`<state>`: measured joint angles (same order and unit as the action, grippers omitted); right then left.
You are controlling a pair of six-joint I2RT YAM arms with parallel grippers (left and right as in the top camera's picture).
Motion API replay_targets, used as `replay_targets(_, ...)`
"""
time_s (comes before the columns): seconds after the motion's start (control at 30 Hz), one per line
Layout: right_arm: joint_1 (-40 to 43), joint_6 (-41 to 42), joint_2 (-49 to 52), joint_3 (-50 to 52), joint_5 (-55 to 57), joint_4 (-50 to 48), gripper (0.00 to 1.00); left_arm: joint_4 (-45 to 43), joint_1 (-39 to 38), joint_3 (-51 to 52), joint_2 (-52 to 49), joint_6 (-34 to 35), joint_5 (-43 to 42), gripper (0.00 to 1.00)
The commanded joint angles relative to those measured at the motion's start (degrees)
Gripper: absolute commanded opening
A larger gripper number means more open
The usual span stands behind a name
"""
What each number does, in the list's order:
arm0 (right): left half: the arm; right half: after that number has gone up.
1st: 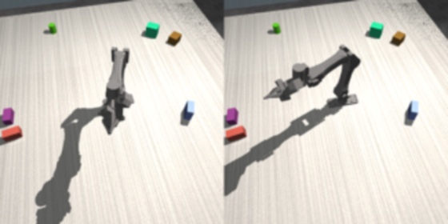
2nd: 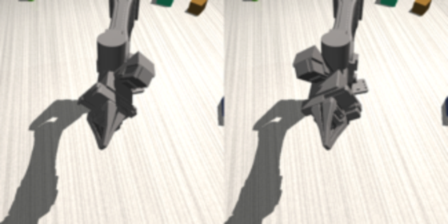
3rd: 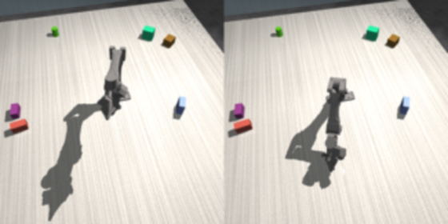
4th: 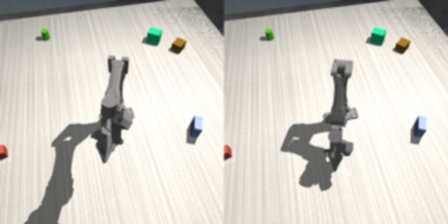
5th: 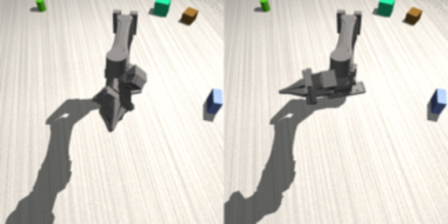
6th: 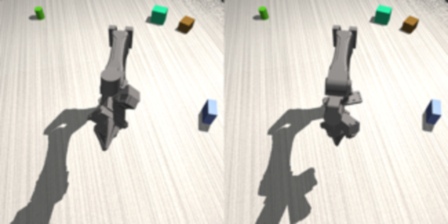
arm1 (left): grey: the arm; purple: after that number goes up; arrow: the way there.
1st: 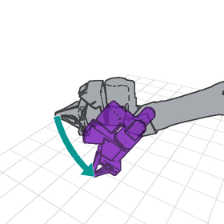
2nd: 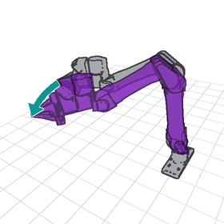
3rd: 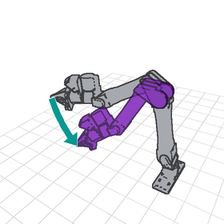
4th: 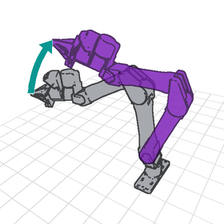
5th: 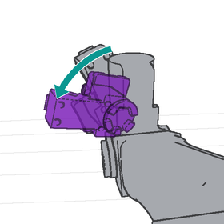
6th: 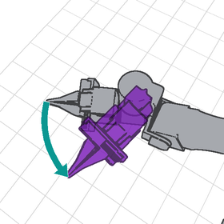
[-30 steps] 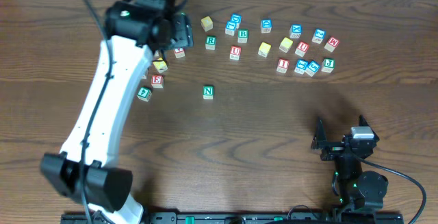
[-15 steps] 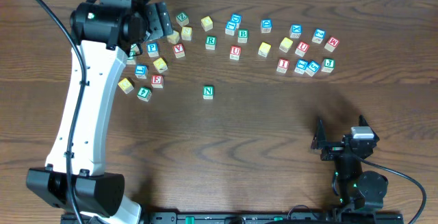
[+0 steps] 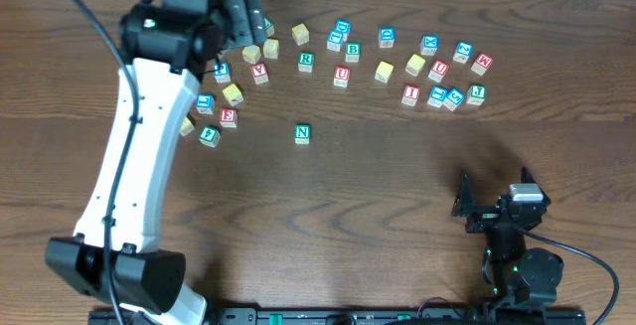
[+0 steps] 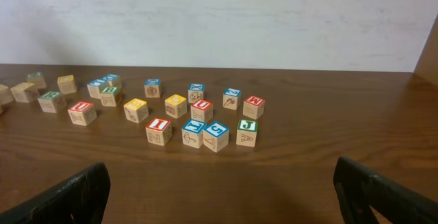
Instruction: Spell out NEURIPS
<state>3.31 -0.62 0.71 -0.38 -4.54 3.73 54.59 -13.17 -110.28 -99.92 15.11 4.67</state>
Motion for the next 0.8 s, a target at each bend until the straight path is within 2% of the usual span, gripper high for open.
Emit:
replay_targets(0.0, 0.3, 0.5, -0.3, 0.1, -0.3, 0.2, 0.99, -1.2, -2.6, -0.4, -3.4, -2.6, -0.2, 0.94)
replay_targets(0.37, 0.3, 0.5, -0.3, 0.1, -0.3, 0.2, 0.99, -2.6, -8.9, -0.4, -11.0, -2.1, -0.9, 0.90)
replay_targets(0.77, 0.3, 0.5, -0.3, 0.1, -0.3, 0.2, 0.99, -5.3, -10.4, -0.3, -11.8, -2.1, -1.2, 0.90)
